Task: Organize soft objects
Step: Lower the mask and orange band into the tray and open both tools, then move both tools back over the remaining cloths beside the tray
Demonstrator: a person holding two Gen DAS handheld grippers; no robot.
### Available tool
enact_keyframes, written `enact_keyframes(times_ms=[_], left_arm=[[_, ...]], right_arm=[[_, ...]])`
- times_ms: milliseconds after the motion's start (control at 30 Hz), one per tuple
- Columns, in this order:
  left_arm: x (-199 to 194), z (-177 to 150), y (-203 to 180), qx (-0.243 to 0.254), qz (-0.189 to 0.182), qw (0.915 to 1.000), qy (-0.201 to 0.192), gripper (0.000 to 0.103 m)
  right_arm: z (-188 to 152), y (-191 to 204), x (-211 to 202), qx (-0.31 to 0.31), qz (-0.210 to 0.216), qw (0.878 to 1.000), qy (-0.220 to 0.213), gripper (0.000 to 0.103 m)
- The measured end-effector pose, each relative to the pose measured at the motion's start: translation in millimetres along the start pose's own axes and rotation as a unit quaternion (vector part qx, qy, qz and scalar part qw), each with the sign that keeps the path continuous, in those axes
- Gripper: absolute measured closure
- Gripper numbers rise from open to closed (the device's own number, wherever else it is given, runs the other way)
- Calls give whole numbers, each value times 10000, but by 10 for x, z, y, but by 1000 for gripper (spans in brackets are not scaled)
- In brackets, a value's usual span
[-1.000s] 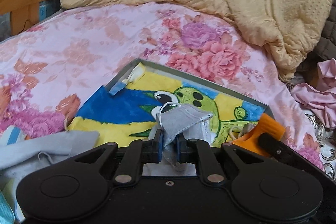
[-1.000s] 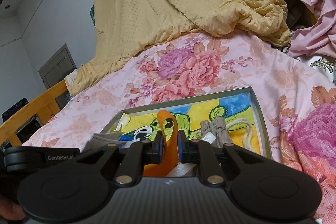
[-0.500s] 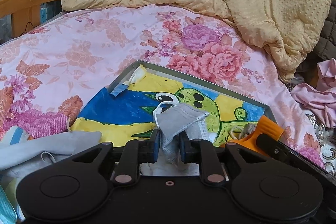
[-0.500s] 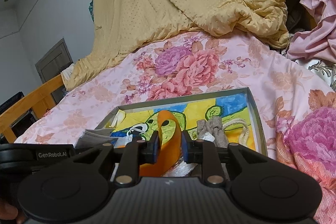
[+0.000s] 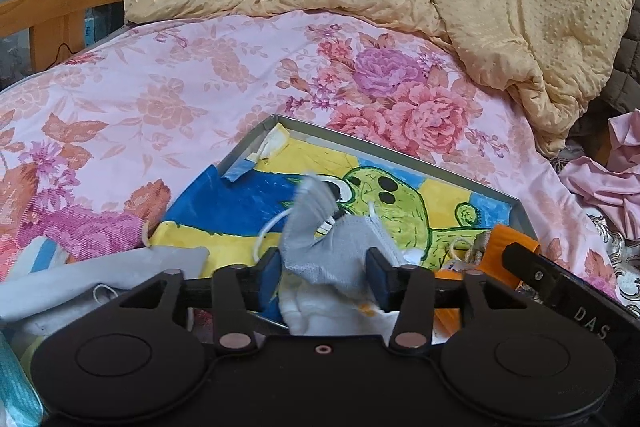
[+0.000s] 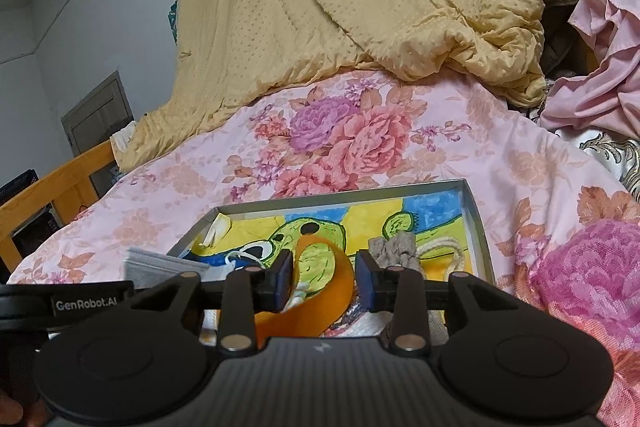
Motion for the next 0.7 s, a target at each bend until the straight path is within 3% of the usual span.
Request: enact_keyframes(times_ms=[233,467,700], left_arm=[[-96,-14,28,68,39,9999,-113,35],[-262,-14,111,127,127,9994,-302,18],[-510,-14,247,-28,120,9989,-460,7]], right_arm=[[35,13,-51,-86,-126,9998,-145,45],[66,93,-151,-204,-200,9993,-240,20],[73,238,-342,-370,-228,9988,-242,7]])
Point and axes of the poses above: each gripper's, at about its wrist camera, not at the fingertips, and x roughly the way its jaws point, y to its left, z to its top, the point moved 4 cm from there along x, roughly the way its jaws point, and after that the axes turned 6 degrees about z, right-handed, at the moved point
